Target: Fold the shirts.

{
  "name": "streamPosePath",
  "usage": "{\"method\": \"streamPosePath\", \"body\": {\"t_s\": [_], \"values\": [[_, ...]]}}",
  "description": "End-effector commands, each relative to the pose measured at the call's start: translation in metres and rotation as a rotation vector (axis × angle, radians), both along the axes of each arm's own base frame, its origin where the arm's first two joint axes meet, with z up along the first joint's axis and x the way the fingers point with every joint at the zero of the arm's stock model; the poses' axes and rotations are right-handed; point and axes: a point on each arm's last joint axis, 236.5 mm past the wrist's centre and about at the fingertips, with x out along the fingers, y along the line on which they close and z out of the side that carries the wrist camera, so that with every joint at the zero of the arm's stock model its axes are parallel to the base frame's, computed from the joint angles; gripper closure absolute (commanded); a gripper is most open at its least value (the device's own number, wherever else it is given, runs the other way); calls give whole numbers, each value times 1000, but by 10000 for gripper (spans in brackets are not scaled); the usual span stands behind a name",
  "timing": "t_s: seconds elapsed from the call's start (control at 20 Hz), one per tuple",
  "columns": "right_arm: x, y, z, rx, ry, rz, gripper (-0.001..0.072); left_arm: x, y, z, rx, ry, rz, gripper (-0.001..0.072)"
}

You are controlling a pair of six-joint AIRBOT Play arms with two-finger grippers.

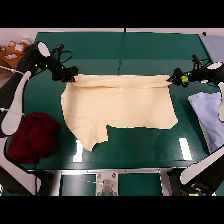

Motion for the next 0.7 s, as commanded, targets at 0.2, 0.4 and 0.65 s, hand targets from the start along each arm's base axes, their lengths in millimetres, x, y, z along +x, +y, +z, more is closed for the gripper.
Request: {"method": "streamPosePath", "body": {"t_s": [0.2,0.4,0.65], "values": [[-26,-9,-29,-65,95,35,697,-61,6,-34,26,253,-12,685],[-28,-12,-32,-81,104,36,697,-59,5,-34,19,247,-9,685],[-28,-11,-31,-79,106,38,697,-53,-2,-32,-9,224,0,684]]}}
